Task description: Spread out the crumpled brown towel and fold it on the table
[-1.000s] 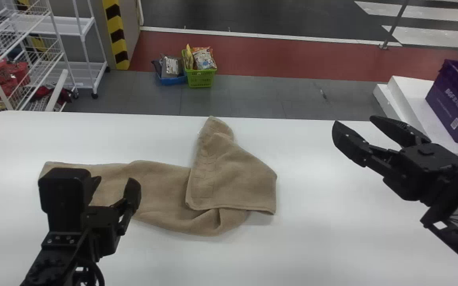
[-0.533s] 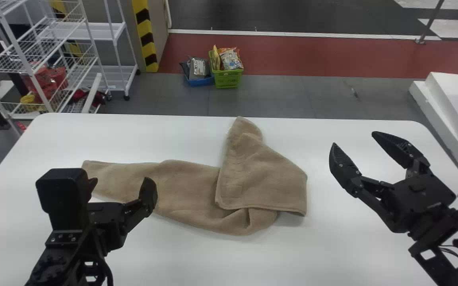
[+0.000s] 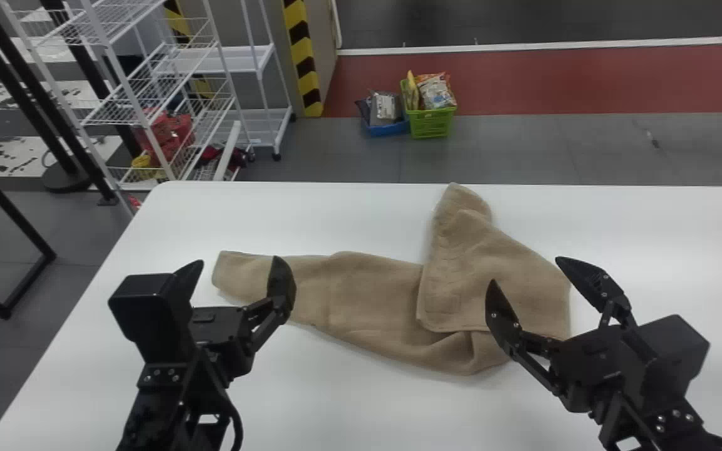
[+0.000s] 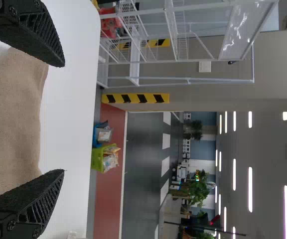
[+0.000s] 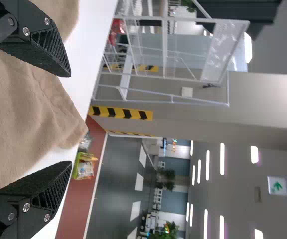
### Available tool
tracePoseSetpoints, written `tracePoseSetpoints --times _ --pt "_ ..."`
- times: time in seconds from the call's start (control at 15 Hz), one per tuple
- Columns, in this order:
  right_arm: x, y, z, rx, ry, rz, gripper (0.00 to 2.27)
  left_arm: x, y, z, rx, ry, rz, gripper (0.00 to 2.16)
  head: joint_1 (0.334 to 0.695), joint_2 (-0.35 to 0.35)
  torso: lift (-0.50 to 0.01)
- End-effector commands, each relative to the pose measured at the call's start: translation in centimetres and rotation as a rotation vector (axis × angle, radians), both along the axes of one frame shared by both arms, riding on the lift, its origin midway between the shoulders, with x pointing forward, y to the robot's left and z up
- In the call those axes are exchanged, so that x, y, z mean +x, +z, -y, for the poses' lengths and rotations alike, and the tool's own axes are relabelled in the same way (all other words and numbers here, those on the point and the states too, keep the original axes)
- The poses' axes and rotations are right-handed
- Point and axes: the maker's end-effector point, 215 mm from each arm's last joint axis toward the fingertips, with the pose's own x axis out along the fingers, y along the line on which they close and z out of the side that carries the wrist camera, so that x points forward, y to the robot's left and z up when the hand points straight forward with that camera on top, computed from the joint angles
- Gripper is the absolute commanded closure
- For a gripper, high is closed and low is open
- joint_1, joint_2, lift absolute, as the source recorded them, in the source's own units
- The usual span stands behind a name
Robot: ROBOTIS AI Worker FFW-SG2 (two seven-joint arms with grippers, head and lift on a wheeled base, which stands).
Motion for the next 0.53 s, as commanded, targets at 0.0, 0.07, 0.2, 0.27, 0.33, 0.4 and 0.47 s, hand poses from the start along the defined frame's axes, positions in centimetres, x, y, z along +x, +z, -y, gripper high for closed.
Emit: tracePoseSetpoints --times 0.0,0.07,0.2,0.27,0.33,0.4,0.47 --pt "0.0 -1.4 -3.1 -0.052 0.050 -0.042 0.37 -0.1 -0.2 -0.3 0.009 0.002 0.010 0.05 0.695 0.199 -0.127" --pt "-0.1 -1.8 -4.0 -0.072 0.063 -0.051 0.41 -0.1 -0.1 -0.4 0.012 0.003 0.020 0.05 0.695 0.215 -0.127" --pt "0.3 -3.3 -4.7 -0.097 0.076 -0.090 0.41 -0.1 -0.3 -0.4 0.012 0.001 0.024 0.05 0.695 0.252 -0.127" --pt "0.5 -3.7 -4.8 -0.115 0.080 -0.099 0.41 -0.1 -0.4 -0.4 0.013 0.001 0.021 0.05 0.695 0.259 -0.127" --pt "0.1 -4.6 -5.5 -0.119 0.100 -0.130 0.41 -0.1 -0.5 -0.4 0.014 0.000 0.021 0.05 0.695 0.264 -0.127" --pt "-0.2 -5.0 -6.0 -0.117 0.117 -0.141 0.41 -0.1 -0.6 -0.5 0.018 0.000 0.021 0.05 0.695 0.266 -0.127" --pt "-0.5 -5.3 -6.6 -0.117 0.134 -0.147 0.40 -0.1 -0.6 -0.5 0.020 0.001 0.023 0.05 0.695 0.271 -0.127"
